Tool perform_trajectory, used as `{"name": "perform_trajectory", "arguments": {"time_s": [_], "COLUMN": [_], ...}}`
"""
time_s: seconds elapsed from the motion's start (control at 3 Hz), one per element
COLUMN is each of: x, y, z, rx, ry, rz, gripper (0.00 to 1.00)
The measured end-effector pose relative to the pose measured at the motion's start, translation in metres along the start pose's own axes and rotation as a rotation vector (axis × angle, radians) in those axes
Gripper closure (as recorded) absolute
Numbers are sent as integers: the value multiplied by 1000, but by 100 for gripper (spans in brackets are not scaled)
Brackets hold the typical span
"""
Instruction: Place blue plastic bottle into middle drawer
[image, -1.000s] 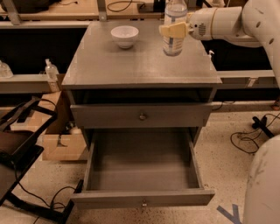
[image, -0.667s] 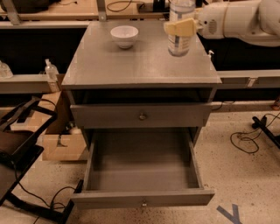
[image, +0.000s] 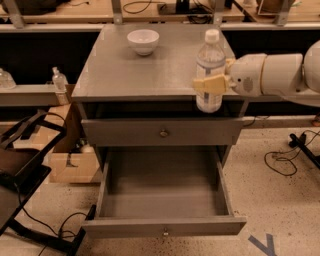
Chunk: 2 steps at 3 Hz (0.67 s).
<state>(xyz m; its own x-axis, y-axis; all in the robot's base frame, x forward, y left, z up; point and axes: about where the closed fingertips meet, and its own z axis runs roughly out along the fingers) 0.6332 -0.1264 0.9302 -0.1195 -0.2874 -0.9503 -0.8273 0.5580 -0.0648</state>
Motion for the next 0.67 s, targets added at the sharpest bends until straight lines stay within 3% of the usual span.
{"name": "perform_trajectory", "arguments": {"time_s": [0.33, 0.67], "x": [20, 19], "y": [14, 13], "z": [10, 10], "rx": [-31, -30], "ry": [29, 27], "rz": [20, 19], "gripper": [100, 100]}}
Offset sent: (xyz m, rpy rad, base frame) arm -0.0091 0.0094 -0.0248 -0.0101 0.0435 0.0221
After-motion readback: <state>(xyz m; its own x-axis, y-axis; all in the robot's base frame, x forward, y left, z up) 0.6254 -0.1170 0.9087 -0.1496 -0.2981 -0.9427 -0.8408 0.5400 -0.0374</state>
